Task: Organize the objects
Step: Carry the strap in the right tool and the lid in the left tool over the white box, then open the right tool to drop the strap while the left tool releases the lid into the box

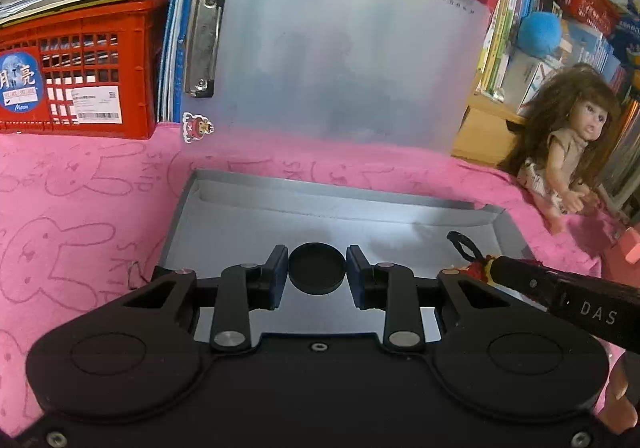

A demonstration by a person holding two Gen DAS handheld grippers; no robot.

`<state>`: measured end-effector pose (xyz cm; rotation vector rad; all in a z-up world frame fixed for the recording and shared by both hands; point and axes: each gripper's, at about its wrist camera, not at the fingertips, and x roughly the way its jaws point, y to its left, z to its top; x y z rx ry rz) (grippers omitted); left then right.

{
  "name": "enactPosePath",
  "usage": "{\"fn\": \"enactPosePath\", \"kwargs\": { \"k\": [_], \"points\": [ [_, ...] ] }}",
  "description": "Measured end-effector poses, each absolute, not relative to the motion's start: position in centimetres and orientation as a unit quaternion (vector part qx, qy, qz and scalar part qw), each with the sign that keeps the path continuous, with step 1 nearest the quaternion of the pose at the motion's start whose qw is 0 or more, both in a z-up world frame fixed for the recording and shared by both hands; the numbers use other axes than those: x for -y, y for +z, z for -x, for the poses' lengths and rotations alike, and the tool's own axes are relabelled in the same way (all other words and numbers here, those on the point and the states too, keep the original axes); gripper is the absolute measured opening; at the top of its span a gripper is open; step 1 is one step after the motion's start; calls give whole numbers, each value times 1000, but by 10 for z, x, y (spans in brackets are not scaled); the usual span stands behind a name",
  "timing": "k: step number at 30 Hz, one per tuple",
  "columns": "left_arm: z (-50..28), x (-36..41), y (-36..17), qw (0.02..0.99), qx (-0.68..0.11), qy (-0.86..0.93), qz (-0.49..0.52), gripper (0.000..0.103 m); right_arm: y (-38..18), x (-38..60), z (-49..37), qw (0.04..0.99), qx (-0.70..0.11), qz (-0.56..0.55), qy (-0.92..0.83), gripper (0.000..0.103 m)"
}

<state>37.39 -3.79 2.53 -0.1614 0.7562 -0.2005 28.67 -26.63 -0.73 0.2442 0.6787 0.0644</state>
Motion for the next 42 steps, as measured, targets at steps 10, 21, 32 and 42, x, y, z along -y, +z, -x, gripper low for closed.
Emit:
{"fn": "enactPosePath", "kwargs": {
  "k": [10, 21, 32, 42],
  "points": [
    [-377, 47, 8, 915, -387, -98, 57, 30, -23, 261, -292, 931, -347, -107, 35, 27],
    [-378, 51, 4, 914, -392, -96, 47, 30, -31, 264, -293, 926, -357, -117, 37, 28],
    [-378, 51, 7, 912, -395, -96, 46, 37, -31, 265, -291, 924, -361, -124, 37, 49],
    [-360, 43, 41, 919, -383, -82, 42, 59, 1, 271, -270, 930, -340, -127, 51, 58]
  ]
}}
